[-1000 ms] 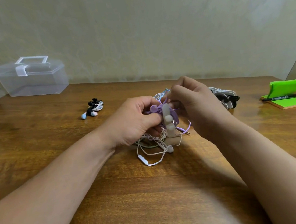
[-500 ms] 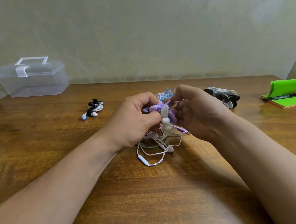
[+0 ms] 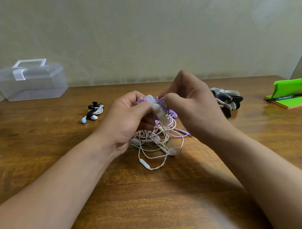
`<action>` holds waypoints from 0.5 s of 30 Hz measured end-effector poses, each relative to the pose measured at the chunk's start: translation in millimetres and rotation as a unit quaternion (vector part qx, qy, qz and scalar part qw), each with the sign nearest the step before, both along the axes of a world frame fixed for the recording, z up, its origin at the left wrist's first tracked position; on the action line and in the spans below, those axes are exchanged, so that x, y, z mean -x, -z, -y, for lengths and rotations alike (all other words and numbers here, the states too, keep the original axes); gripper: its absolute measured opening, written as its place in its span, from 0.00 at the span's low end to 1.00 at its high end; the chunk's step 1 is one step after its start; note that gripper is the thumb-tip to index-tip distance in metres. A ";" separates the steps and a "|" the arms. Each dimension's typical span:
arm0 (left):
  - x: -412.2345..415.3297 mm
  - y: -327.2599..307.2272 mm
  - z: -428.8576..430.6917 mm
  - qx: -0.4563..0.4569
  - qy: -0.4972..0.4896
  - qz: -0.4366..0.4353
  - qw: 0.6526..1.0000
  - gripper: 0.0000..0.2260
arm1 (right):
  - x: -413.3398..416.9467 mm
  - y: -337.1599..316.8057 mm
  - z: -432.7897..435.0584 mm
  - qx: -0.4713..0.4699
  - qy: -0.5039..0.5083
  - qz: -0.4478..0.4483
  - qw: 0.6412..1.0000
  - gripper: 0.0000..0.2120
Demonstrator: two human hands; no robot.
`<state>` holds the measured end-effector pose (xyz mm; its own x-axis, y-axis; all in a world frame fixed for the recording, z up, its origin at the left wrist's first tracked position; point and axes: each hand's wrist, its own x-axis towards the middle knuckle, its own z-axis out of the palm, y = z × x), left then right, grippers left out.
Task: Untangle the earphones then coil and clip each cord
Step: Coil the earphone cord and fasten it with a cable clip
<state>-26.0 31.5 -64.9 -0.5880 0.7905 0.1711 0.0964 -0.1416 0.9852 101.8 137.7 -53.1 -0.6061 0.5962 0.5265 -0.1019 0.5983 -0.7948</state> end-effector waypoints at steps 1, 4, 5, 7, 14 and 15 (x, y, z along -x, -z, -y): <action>0.1 -0.7 0.2 0.002 0.007 0.022 1.000 0.07 | -0.4 -0.1 -0.6 0.017 -0.012 0.004 1.000 0.06; 3.2 -3.4 1.6 -0.002 0.030 0.081 0.996 0.09 | -1.5 0.5 -4.5 0.033 -0.022 0.026 0.999 0.08; 4.7 -4.6 3.0 -0.008 0.049 0.096 0.994 0.08 | -2.3 0.2 -5.4 0.022 -0.017 0.033 0.999 0.08; 5.9 -6.2 5.6 -0.022 0.102 0.107 0.989 0.08 | -4.1 -0.7 -7.6 -0.005 -0.003 0.042 0.999 0.07; 5.5 -0.1 3.5 -0.015 0.033 -0.037 0.999 0.06 | -6.8 0.9 -13.3 -0.113 0.017 0.113 0.987 0.07; 6.4 0.5 4.3 -0.017 0.029 -0.053 0.998 0.07 | -7.0 1.5 -13.4 -0.122 0.021 0.114 0.986 0.06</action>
